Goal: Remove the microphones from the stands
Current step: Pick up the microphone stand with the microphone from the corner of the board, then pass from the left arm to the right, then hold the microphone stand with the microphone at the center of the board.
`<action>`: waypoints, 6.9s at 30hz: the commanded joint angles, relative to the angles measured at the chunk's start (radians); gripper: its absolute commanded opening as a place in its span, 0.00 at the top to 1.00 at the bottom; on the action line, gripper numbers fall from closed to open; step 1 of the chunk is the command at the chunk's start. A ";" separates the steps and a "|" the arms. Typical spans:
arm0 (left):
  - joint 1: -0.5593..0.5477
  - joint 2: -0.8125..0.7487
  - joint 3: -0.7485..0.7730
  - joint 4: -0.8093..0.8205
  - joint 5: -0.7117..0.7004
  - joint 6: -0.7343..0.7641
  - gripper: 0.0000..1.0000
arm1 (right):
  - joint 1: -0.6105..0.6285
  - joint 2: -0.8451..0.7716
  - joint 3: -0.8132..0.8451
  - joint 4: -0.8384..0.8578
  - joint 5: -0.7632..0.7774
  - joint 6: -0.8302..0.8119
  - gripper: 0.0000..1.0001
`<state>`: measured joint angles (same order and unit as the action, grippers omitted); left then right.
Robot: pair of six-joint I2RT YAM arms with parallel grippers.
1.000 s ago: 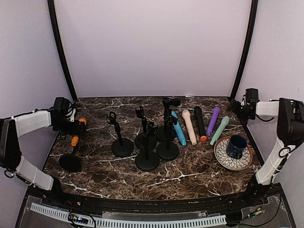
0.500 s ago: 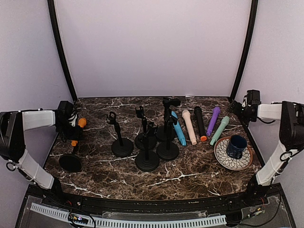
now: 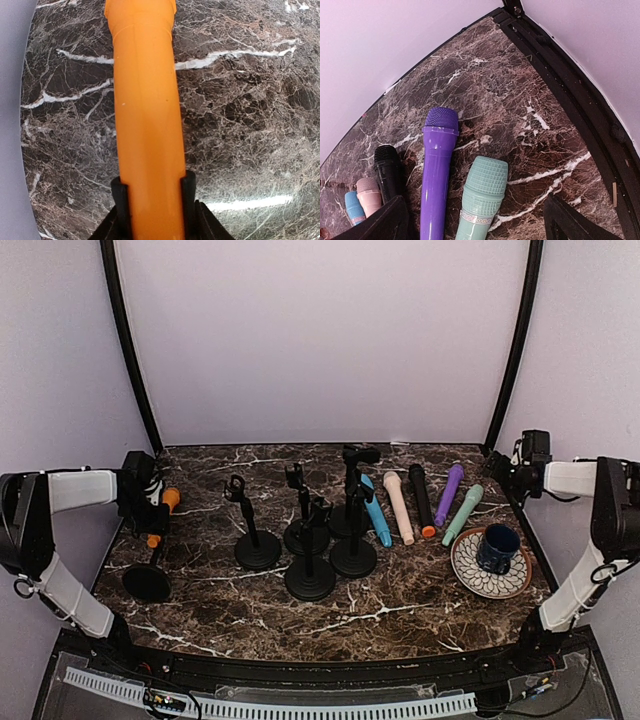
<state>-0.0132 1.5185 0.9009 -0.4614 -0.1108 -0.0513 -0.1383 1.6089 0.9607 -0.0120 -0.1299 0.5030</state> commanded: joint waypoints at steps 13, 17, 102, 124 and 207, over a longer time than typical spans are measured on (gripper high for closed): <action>0.002 -0.289 -0.044 0.114 0.135 -0.011 0.95 | 0.000 -0.167 -0.001 0.021 -0.078 0.032 0.05; 0.002 -0.341 -0.061 0.154 0.215 0.002 0.97 | 0.000 -0.188 0.005 0.029 -0.123 0.042 0.05; -0.588 -0.412 -0.133 0.745 1.009 -0.119 1.00 | 1.008 0.243 0.755 0.247 -0.785 -0.104 0.13; -0.588 -0.402 -0.173 0.647 0.911 -0.038 0.73 | 1.029 0.229 0.701 0.263 -0.708 -0.103 0.71; -0.502 -0.587 -0.297 0.477 0.559 -0.055 0.24 | 1.201 0.290 0.788 0.065 -0.322 -0.531 0.80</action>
<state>-0.5171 1.0271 0.7029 -0.1345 0.5934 0.0937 1.0492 1.9312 1.7622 -0.0223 -0.5030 -0.0288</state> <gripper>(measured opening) 0.751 0.453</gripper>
